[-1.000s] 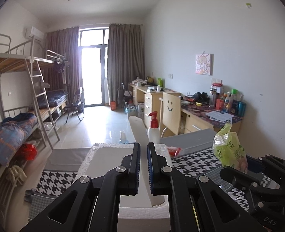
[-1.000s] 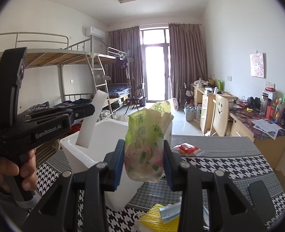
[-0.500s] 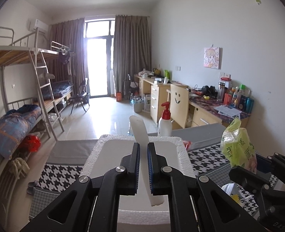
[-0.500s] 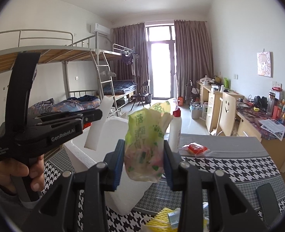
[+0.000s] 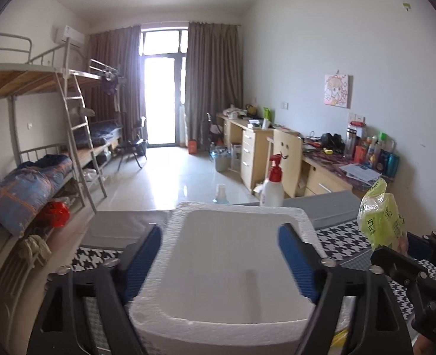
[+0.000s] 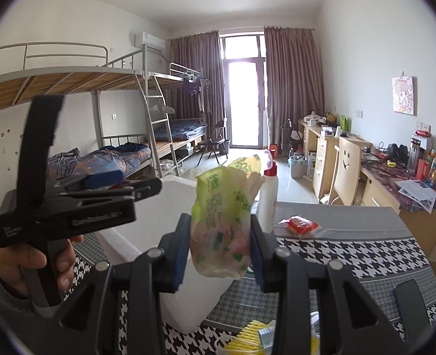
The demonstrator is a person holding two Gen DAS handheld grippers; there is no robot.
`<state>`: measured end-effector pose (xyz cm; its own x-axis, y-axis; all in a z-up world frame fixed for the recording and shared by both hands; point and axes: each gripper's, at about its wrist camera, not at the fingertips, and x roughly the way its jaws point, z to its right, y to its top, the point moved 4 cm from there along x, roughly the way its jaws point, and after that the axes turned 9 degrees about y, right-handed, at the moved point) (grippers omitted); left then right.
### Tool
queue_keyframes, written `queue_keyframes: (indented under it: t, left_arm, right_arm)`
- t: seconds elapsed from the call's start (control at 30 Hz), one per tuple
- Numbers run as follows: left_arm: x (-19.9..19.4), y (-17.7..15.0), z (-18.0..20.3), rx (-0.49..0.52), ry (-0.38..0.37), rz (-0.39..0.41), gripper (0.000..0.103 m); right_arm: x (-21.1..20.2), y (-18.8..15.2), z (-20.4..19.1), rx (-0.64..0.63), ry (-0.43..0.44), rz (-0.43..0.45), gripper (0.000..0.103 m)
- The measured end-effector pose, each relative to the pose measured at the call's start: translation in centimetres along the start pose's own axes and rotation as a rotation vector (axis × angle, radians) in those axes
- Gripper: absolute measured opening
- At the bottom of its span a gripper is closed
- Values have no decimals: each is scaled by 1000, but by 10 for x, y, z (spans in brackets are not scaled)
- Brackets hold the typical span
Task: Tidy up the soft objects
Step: 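Carry the tissue pack in the right gripper over the white foam box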
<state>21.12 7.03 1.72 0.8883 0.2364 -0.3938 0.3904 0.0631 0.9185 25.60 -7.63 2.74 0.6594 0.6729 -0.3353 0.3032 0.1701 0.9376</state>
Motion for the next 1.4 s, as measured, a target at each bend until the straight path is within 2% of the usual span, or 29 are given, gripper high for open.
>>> queue_keyframes:
  t: [0.1, 0.2, 0.87, 1.4]
  left_arm:
    - [-5, 1, -5, -3, 22, 28, 100]
    - [-11, 2, -11, -2, 46, 47, 102]
    - [-22, -5, -41, -27, 136, 71, 102]
    - [-32, -16, -59, -46, 171, 79, 102]
  right_arm:
    - [2, 1, -2, 1, 0, -2, 42]
    - [4, 4, -5, -3, 1, -1, 42]
    - [29, 21, -26, -44, 55, -11, 42]
    - [53, 26, -34, -47, 80, -49, 42]
